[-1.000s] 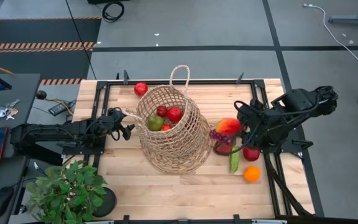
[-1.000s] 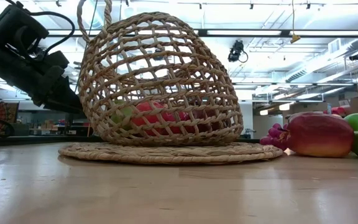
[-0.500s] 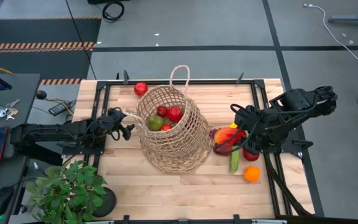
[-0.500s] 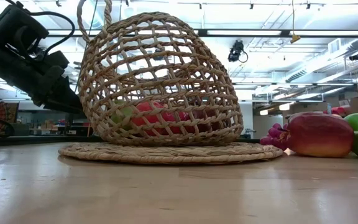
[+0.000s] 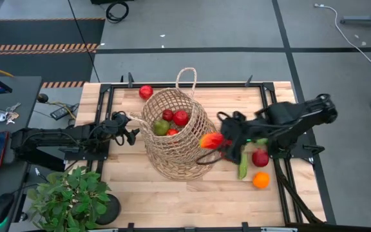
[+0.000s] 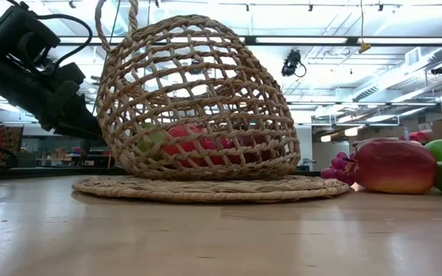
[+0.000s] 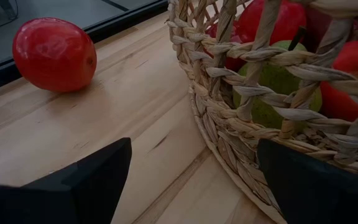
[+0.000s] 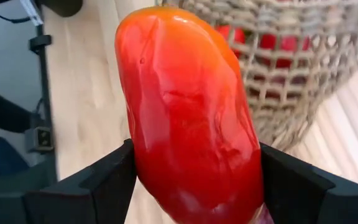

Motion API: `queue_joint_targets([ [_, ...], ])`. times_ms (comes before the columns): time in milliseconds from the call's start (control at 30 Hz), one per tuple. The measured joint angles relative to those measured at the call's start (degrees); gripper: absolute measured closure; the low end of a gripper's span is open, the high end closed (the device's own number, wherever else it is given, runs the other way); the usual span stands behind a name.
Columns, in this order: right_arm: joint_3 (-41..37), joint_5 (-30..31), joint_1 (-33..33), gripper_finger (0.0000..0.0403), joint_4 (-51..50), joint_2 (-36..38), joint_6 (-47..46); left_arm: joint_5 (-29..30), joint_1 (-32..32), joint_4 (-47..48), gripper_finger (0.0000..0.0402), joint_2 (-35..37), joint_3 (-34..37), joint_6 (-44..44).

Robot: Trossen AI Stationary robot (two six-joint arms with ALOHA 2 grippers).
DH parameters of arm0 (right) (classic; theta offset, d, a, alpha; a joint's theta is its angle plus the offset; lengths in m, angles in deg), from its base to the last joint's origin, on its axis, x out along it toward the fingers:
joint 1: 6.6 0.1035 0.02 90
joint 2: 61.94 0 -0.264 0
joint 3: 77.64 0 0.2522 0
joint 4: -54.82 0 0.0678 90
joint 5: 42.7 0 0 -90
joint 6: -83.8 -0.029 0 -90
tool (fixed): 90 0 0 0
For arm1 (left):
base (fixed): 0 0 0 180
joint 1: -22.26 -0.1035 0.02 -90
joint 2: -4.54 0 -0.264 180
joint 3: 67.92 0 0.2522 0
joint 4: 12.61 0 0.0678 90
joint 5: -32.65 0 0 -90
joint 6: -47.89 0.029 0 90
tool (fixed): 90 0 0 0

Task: Build produce basket
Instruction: Put the orange mango into the basket

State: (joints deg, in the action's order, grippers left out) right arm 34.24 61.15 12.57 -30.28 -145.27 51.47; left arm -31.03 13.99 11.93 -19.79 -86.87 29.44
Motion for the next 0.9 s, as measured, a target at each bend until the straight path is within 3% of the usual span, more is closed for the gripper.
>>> queue_joint_targets([
  [267,3.31,-6.31,-9.63,0.0103,10.14,-8.08,6.00,0.00,-0.01,0.00,0.0044,0.00,0.00,0.00],
  [633,22.17,-6.05,-16.81,0.0103,10.24,-21.61,11.48,0.01,-0.01,0.00,0.0044,0.00,0.00,-0.01],
  [900,28.09,-6.64,-20.82,0.0103,10.10,-29.24,12.24,0.01,-0.02,0.00,0.0044,0.00,0.00,-0.01],
])
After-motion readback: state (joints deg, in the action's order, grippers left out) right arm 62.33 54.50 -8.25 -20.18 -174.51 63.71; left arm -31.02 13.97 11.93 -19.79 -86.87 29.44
